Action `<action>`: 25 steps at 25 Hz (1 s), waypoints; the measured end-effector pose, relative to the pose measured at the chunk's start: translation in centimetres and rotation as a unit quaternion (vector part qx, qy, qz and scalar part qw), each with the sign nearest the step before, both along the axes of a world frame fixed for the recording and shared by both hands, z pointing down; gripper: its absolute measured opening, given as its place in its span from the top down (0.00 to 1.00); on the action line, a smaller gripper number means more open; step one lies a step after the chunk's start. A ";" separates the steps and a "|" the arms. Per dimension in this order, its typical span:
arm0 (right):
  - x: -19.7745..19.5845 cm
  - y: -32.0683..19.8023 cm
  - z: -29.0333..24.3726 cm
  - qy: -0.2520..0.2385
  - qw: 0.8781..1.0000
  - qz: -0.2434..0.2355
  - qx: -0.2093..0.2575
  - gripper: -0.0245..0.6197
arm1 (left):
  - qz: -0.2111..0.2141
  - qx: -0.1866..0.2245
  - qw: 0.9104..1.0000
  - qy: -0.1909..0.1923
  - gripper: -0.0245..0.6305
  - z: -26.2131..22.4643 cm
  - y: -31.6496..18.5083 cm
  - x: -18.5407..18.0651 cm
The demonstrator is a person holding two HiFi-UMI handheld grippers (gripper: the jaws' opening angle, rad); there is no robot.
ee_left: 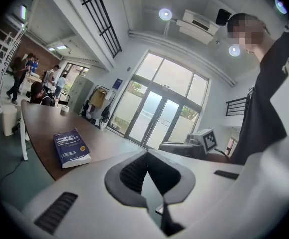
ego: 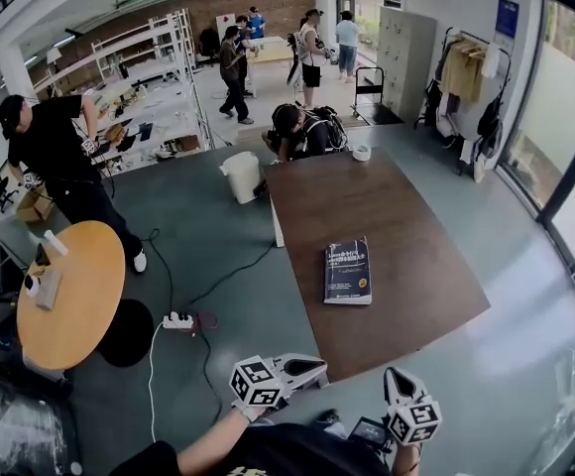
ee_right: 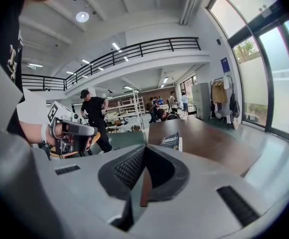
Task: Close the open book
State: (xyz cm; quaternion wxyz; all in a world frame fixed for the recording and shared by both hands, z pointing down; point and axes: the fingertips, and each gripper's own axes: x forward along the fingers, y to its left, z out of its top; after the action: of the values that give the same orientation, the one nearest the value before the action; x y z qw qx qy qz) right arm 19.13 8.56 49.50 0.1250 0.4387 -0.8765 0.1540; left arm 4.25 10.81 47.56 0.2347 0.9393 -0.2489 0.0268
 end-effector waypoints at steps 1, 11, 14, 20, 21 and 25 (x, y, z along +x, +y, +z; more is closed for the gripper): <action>-1.3 0.3 -0.1 0.002 1.000 -0.002 0.001 0.98 | -0.001 -0.001 1.000 0.003 0.96 0.2 0.4 -1.1; -17.5 7.2 0.7 0.037 0.998 -0.053 -0.006 0.98 | -0.020 -0.009 0.999 0.041 0.96 1.5 6.5 -13.7; -20.9 9.5 1.1 0.058 0.996 -0.061 -0.006 0.98 | -0.021 -0.017 0.998 0.050 0.96 2.6 8.5 -16.6; -23.9 12.1 1.1 0.065 0.996 -0.059 -0.004 0.98 | -0.003 -0.019 0.999 0.050 0.96 2.9 10.8 -19.2; -23.9 12.4 1.0 0.068 0.996 -0.060 -0.003 0.98 | -0.001 -0.016 0.999 0.050 0.96 2.6 11.1 -19.2; -23.6 12.8 0.2 0.063 0.996 -0.061 0.013 0.98 | -0.002 -0.005 0.999 0.047 0.96 1.7 11.7 -18.8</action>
State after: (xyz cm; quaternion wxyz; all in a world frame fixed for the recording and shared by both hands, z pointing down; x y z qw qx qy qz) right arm -4.43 21.35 49.67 0.1834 0.3946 -0.8940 0.1066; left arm -14.59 22.53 49.27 0.2510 0.9378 -0.2391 -0.0169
